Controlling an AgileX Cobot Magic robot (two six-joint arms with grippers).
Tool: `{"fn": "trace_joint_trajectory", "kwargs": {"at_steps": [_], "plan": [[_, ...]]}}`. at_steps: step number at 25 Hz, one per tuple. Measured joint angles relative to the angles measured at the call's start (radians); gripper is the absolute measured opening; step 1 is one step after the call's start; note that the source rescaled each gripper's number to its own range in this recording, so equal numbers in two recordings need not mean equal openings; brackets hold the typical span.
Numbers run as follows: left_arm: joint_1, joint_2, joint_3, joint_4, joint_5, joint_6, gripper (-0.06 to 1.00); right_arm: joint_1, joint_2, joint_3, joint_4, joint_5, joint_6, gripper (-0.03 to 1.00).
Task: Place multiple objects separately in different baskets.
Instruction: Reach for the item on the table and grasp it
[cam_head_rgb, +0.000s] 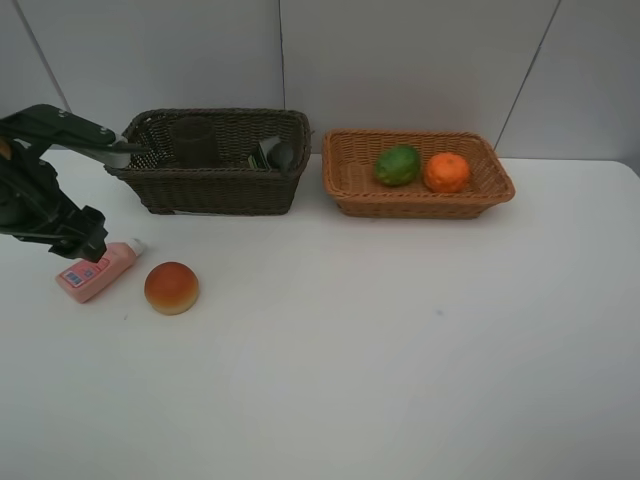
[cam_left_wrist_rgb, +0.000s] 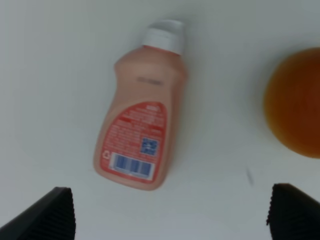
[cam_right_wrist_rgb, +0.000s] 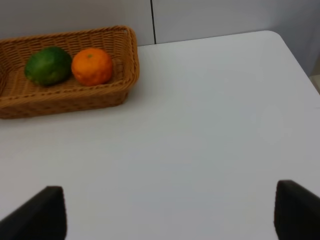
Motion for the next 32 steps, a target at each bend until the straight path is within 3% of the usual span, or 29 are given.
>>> {"fn": "trace_joint_trajectory", "kwargs": {"at_steps": [4, 10, 19, 32], "plan": [[0.018, 0.059, 0.0, 0.002, -0.019, 0.087, 1.0, 0.0, 0.0, 0.0, 0.0, 0.0, 0.0, 0.82], [0.022, 0.16, 0.002, 0.002, -0.137, 0.246, 1.0, 0.0, 0.0, 0.0, 0.0, 0.0, 0.0, 0.82], [0.082, 0.266, -0.001, -0.018, -0.21, 0.26, 1.0, 0.0, 0.0, 0.0, 0.0, 0.0, 0.0, 0.82], [0.088, 0.402, -0.109, -0.064, -0.17, 0.26, 1.0, 0.0, 0.0, 0.0, 0.0, 0.0, 0.0, 0.82]]}}
